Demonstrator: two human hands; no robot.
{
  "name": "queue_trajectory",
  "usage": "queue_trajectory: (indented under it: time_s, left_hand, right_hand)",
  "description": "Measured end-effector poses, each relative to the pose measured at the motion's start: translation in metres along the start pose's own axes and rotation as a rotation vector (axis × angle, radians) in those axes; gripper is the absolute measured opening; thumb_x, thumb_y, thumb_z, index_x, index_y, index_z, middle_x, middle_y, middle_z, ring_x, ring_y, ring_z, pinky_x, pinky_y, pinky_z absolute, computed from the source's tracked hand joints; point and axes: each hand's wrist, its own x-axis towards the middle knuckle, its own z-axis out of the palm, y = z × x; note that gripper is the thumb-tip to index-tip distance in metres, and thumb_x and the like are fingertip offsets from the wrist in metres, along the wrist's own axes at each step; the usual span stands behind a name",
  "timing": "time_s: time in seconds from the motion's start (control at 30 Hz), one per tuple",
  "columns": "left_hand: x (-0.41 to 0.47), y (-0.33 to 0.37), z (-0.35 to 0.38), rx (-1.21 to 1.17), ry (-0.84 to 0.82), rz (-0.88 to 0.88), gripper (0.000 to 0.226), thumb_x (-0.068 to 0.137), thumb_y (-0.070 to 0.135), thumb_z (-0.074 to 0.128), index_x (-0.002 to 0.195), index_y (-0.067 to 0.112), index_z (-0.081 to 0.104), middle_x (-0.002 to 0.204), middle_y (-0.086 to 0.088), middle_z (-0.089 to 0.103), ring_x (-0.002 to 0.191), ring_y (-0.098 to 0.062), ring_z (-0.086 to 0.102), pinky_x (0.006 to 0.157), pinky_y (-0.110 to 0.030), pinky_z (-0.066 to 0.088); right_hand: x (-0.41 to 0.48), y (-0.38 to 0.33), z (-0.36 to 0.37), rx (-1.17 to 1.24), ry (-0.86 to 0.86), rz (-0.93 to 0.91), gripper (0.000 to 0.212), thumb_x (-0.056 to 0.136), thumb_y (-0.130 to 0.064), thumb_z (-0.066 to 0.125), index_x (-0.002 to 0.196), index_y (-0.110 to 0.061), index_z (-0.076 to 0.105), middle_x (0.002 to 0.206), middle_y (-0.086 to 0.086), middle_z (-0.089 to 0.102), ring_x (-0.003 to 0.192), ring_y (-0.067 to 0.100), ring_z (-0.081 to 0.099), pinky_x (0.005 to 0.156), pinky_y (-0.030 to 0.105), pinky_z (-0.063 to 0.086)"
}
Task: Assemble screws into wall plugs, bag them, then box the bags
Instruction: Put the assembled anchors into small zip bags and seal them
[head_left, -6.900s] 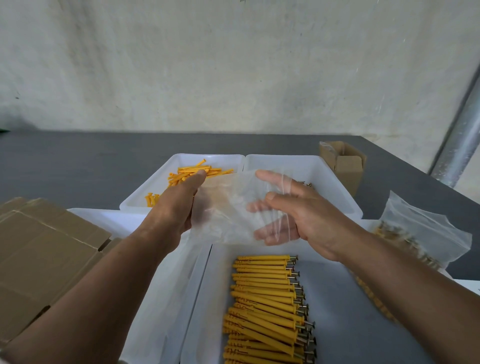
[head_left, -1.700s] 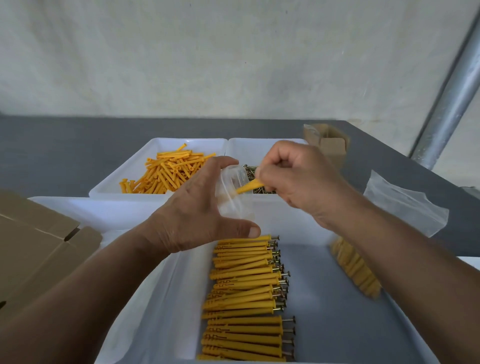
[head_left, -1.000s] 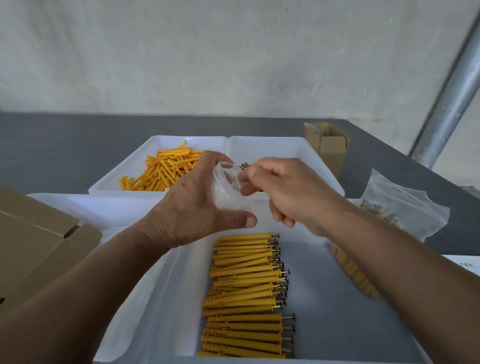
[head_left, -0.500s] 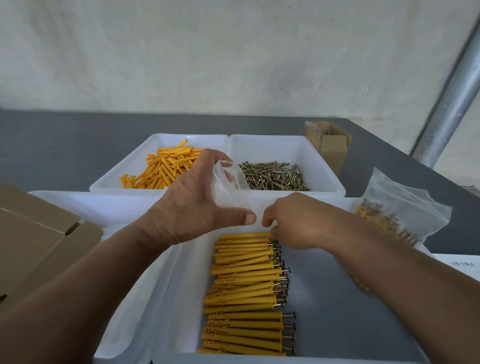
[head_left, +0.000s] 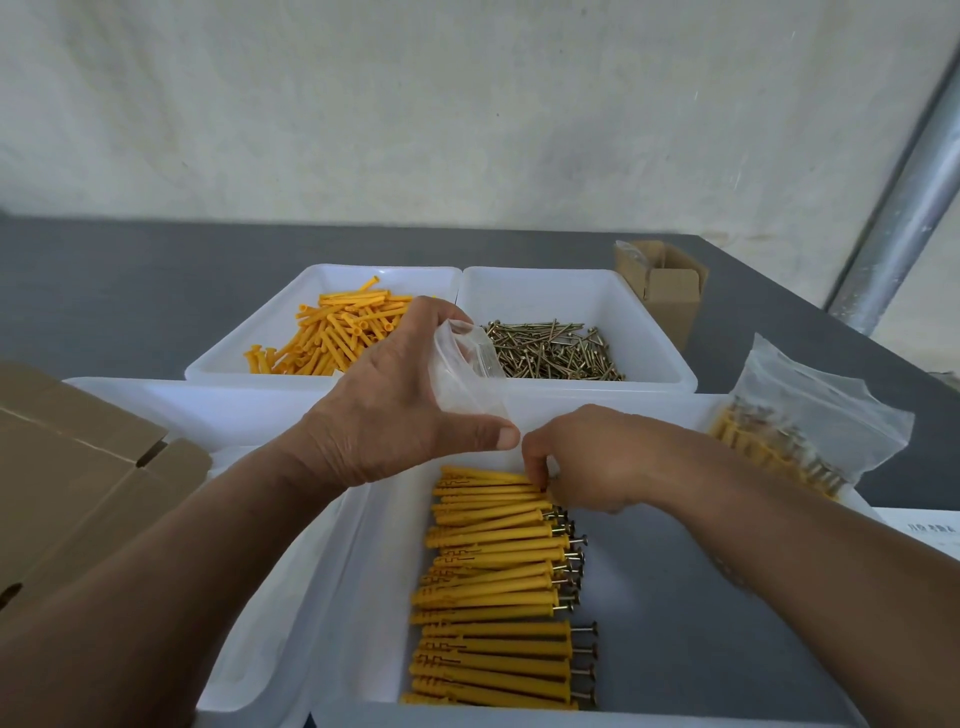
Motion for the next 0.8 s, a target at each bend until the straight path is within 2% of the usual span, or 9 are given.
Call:
queue_trajectory:
  time_s: [0.03,0.13,0.27,0.4,0.47,0.53,0.63,0.7,0.8]
  left_hand:
    - [0.000,0.000,0.000,0.002,-0.001,0.002,0.090,0.042,0.072,0.075,0.116,0.041,0.035,0.105,0.022,0.054,0.098,0.009,0.052,0.069,0.002,0.037]
    - [0.000,0.000,0.000,-0.002,0.001,0.007,0.088,0.043,0.070,0.075,0.116,0.040,0.035,0.104,0.022,0.054,0.098,0.011,0.051,0.069,0.002,0.037]
    - [0.000,-0.001,0.000,0.013,0.002,-0.004,0.088,0.043,0.069,0.077,0.116,0.042,0.035,0.105,0.022,0.054,0.099,0.006,0.053,0.069,0.002,0.038]
    - [0.000,-0.001,0.000,0.010,-0.003,-0.002,0.088,0.045,0.068,0.078,0.116,0.041,0.035,0.105,0.021,0.054,0.098,0.005,0.053,0.068,0.002,0.038]
    - [0.000,-0.001,0.000,0.002,-0.002,-0.006,0.086,0.045,0.065,0.079,0.115,0.041,0.036,0.105,0.020,0.055,0.098,0.005,0.053,0.069,0.002,0.038]
    - [0.000,-0.001,0.000,0.005,0.000,-0.002,0.085,0.046,0.064,0.080,0.115,0.041,0.036,0.104,0.021,0.055,0.098,0.006,0.053,0.069,0.001,0.038]
    - [0.000,-0.001,0.000,0.004,-0.003,0.000,0.087,0.044,0.069,0.078,0.115,0.041,0.036,0.105,0.021,0.054,0.098,0.008,0.052,0.069,0.001,0.039]
    - [0.001,-0.001,-0.001,0.001,-0.006,-0.004,0.088,0.042,0.073,0.074,0.115,0.042,0.035,0.105,0.022,0.054,0.098,0.007,0.052,0.069,0.001,0.039]
    - [0.001,-0.002,-0.001,-0.005,-0.006,-0.013,0.088,0.041,0.073,0.074,0.115,0.043,0.035,0.106,0.022,0.054,0.099,0.005,0.053,0.069,0.001,0.038]
  right_hand:
    - [0.000,0.001,-0.001,-0.018,0.026,0.008,0.026,0.095,-0.011,0.054,0.119,-0.020,0.062,0.111,0.000,0.060,0.097,0.020,0.060,0.069,0.023,0.048]
    - [0.002,0.004,-0.001,-0.081,0.125,0.050,0.033,0.096,-0.012,0.055,0.128,-0.021,0.060,0.125,0.001,0.057,0.114,0.020,0.055,0.082,0.024,0.040]
    - [0.012,0.001,0.010,-0.049,0.114,0.067,0.030,0.093,-0.012,0.057,0.122,-0.017,0.065,0.122,0.004,0.062,0.112,0.021,0.058,0.094,0.032,0.050]
    - [0.022,-0.001,0.021,-0.021,0.097,0.063,0.010,0.091,-0.013,0.057,0.095,-0.013,0.066,0.097,0.003,0.062,0.092,0.020,0.060,0.078,0.031,0.052]
    - [0.023,-0.001,0.022,-0.004,0.116,0.063,0.021,0.092,-0.014,0.056,0.071,-0.015,0.051,0.078,0.000,0.051,0.082,0.020,0.055,0.066,0.028,0.044]
    - [0.023,-0.002,0.022,0.007,0.099,0.064,0.031,0.092,-0.015,0.055,0.065,-0.018,0.041,0.072,-0.002,0.043,0.077,0.019,0.050,0.058,0.025,0.036]
    - [0.023,-0.001,0.022,0.016,0.076,0.050,0.021,0.092,-0.017,0.056,0.072,-0.015,0.050,0.074,-0.002,0.047,0.076,0.017,0.051,0.054,0.023,0.034]
    - [0.021,0.000,0.019,0.028,0.066,0.031,0.009,0.092,-0.019,0.057,0.091,-0.011,0.060,0.085,0.001,0.055,0.085,0.018,0.056,0.059,0.023,0.039]
    - [0.019,0.001,0.017,0.062,0.041,0.031,0.019,0.092,-0.022,0.059,0.106,-0.010,0.065,0.102,0.005,0.064,0.095,0.019,0.061,0.070,0.027,0.047]
